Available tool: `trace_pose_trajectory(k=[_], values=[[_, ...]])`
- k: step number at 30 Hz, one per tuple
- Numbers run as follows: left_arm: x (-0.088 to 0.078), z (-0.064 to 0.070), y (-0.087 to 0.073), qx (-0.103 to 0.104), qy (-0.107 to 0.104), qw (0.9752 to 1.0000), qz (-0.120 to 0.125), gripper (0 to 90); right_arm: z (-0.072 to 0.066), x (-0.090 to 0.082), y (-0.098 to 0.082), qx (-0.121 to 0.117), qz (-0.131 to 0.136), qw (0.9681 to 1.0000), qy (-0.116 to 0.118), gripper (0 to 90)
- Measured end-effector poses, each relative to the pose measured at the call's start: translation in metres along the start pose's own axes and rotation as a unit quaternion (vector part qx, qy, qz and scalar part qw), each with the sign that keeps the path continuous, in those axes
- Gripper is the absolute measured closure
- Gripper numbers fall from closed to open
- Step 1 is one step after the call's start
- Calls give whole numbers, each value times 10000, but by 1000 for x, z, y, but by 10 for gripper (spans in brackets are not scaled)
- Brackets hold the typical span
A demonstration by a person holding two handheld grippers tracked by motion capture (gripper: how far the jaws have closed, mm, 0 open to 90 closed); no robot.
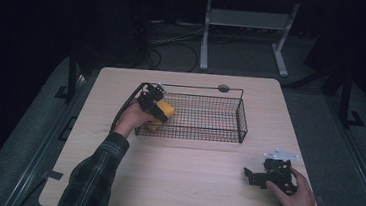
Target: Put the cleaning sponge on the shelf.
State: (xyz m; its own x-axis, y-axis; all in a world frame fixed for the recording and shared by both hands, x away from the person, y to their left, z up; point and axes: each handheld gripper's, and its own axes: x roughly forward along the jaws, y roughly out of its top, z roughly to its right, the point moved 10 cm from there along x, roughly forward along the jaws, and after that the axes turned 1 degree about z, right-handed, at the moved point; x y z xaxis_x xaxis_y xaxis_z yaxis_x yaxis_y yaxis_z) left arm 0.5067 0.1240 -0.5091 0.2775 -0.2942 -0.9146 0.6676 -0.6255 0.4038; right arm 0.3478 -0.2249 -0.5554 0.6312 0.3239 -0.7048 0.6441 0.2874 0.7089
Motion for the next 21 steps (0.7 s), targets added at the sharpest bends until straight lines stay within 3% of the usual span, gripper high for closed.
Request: trace_pose_trajectory(k=[21], values=[[-3,0,2,14,17,10000,54,149,0,0,0,-1,0,10000,0,0]])
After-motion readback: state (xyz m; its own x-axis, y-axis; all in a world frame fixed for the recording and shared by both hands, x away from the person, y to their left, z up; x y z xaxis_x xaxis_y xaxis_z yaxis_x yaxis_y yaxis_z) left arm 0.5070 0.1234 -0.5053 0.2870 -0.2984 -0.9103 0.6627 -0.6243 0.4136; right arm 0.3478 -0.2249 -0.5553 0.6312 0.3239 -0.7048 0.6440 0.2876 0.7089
